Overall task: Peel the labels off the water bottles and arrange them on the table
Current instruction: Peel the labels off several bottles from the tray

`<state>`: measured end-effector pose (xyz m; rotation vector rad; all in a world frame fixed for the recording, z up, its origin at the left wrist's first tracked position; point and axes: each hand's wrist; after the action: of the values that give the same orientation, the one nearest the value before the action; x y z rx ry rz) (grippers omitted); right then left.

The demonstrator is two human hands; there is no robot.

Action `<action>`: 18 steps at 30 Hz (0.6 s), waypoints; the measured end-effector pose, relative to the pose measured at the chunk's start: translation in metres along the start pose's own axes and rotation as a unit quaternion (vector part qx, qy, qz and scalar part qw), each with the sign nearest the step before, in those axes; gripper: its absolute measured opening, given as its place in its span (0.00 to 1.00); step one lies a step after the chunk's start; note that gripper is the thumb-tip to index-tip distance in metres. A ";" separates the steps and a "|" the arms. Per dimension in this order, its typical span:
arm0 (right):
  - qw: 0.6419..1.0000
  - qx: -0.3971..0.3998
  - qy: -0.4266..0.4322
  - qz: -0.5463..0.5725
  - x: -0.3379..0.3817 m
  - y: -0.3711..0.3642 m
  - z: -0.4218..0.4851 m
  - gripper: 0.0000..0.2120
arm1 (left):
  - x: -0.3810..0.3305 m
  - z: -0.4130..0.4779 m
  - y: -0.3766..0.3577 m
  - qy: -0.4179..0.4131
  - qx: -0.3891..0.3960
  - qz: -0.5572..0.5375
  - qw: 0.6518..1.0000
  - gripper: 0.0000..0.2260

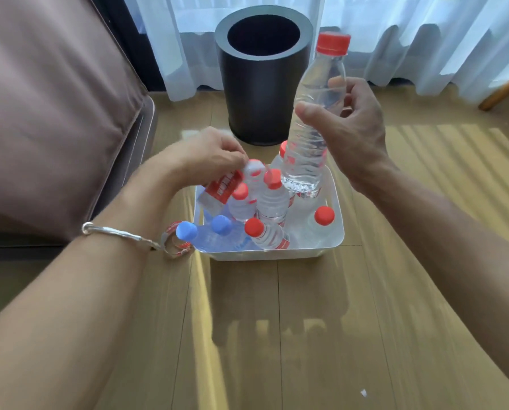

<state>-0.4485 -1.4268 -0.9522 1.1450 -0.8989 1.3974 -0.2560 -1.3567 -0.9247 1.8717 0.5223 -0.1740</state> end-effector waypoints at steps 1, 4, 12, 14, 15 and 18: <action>1.000 0.001 0.002 -0.003 0.000 -0.001 0.000 0.19 | 0.007 0.000 0.004 0.029 -0.053 0.015 0.998 0.09; 1.000 0.001 0.006 -0.013 -0.001 -0.005 -0.002 0.21 | 0.035 0.000 0.009 0.127 -0.184 0.043 0.974 0.10; 0.999 0.000 0.023 -0.028 0.001 -0.012 -0.006 0.19 | 0.099 -0.003 -0.034 0.261 -0.143 0.066 0.952 0.12; 0.999 -0.001 0.026 -0.030 0.003 -0.013 -0.008 0.19 | 0.106 -0.004 -0.048 0.272 -0.121 0.054 0.953 0.12; 0.999 -0.002 0.028 -0.032 0.003 -0.014 -0.009 0.19 | 0.108 -0.006 -0.053 0.276 -0.114 0.047 0.953 0.12; 0.999 -0.004 0.032 -0.031 0.003 -0.015 -0.011 0.18 | 0.112 -0.008 -0.062 0.289 -0.100 0.020 0.952 0.12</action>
<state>-0.4355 -1.4137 -0.9530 1.1061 -0.8157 1.3704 -0.1845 -1.3022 -1.0158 1.7186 0.8621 0.4552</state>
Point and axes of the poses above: each hand's wrist, its own z-axis towards the middle knuckle, its own y-axis out of the back of the hand, x = y × z, and after that the axes turned 14 degrees about z, right-handed
